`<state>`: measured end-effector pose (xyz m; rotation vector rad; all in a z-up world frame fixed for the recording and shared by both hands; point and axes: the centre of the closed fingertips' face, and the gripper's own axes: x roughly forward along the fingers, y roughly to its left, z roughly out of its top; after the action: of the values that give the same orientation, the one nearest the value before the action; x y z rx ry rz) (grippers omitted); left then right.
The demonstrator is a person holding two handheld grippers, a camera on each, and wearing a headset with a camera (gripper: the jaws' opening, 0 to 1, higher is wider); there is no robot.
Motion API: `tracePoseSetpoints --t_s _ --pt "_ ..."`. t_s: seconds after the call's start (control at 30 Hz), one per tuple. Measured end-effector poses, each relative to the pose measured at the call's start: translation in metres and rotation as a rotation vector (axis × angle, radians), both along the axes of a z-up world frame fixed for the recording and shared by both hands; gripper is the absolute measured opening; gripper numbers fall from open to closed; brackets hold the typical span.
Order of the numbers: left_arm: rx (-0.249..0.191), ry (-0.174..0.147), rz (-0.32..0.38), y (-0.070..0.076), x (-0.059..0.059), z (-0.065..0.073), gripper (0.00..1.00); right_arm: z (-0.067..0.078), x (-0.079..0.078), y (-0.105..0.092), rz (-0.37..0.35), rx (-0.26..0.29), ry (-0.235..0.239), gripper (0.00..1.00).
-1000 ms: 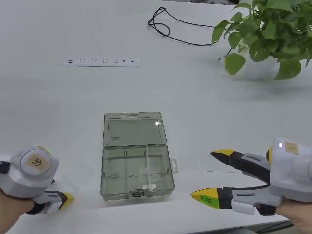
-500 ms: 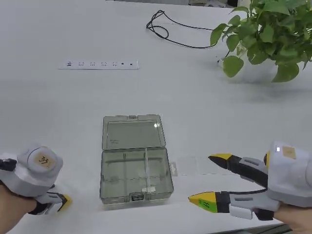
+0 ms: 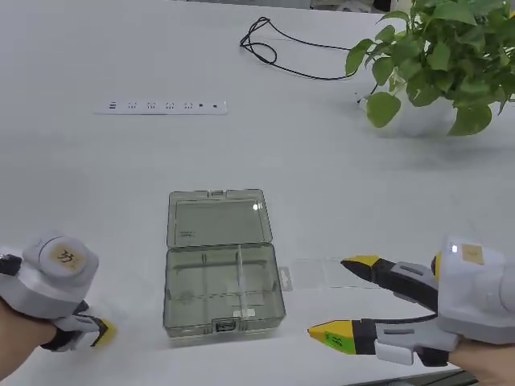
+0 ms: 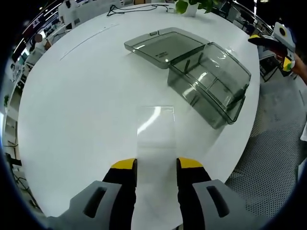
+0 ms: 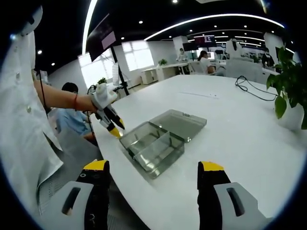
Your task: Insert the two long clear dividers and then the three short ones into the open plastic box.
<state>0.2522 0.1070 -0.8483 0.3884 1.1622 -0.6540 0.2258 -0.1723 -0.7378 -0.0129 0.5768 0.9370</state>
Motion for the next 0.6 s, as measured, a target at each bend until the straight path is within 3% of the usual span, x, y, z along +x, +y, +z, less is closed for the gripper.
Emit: tracePoseSetpoints --t_s 0.33,0.6 --pt "-0.061 -0.003 0.053 -0.005 -0.003 0.005 0.31 0.0 0.002 0.001 0.007 -0.011 0.004 0.75" --pt "-0.148 -0.009 0.138 -0.008 -0.008 0.012 0.3 0.004 0.003 0.005 0.024 -0.02 0.007 0.75"
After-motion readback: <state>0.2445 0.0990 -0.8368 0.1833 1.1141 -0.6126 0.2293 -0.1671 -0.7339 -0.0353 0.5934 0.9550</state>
